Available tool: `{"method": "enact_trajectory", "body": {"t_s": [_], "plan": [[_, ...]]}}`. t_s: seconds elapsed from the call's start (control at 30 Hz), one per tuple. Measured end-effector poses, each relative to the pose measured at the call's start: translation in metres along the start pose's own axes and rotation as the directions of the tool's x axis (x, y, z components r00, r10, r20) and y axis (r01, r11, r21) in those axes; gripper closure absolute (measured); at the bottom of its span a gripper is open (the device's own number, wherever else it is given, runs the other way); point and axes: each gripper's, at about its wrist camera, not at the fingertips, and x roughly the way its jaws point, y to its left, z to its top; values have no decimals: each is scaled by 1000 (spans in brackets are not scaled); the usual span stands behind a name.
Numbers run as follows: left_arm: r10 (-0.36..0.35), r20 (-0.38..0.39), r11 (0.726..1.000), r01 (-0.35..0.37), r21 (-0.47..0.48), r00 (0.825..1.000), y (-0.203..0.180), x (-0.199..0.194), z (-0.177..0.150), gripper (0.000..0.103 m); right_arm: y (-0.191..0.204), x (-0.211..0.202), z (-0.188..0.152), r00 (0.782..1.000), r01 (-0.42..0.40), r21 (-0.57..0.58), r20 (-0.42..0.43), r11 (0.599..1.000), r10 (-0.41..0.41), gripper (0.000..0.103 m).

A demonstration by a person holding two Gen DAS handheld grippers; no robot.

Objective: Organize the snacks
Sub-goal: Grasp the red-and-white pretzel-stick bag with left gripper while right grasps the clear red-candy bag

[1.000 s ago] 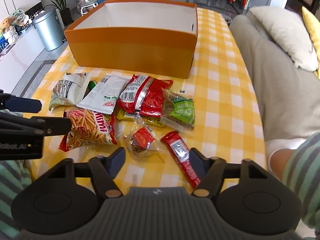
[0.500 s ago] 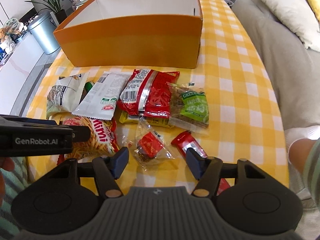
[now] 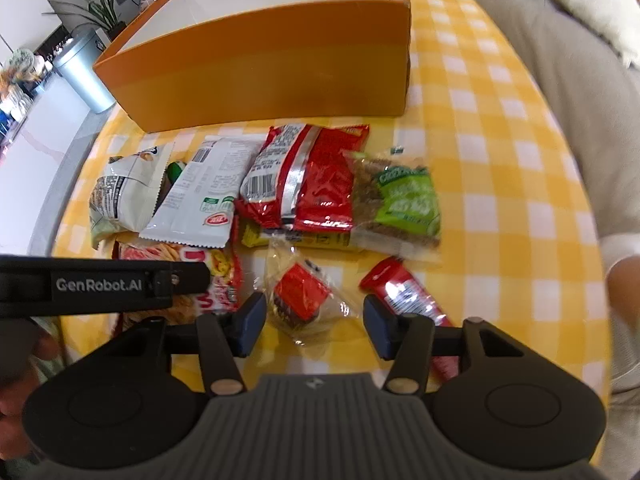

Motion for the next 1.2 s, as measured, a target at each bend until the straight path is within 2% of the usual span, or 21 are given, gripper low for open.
{"method": "enact_trajectory", "body": {"t_s": [0.13,0.27,0.53,0.93,0.97,1.0,1.2], "plan": [[-15,9,1000,15,19,1000,-2,1,-1,30,-1,3,0,1000,-18,14,9,1000,18,55],[-17,15,999,16,45,1000,-5,1,-2,34,1,8,0,1000,-25,5,0,1000,25,56],[-65,23,997,65,30,998,-1,-6,-4,49,2,10,0,999,-30,-4,11,1000,30,58],[-45,85,997,39,67,995,-6,-40,-20,54,-6,-9,-3,997,-65,47,38,997,64,70],[-44,93,997,37,68,995,-7,-43,-20,54,-7,-12,-4,997,-69,56,44,996,66,73],[-41,100,997,34,68,994,-7,-46,-20,54,-8,-14,-5,996,-73,64,49,995,70,92],[-36,129,997,27,73,991,-11,-59,-24,55,-15,-25,-10,993,-100,100,66,990,93,95]]}}
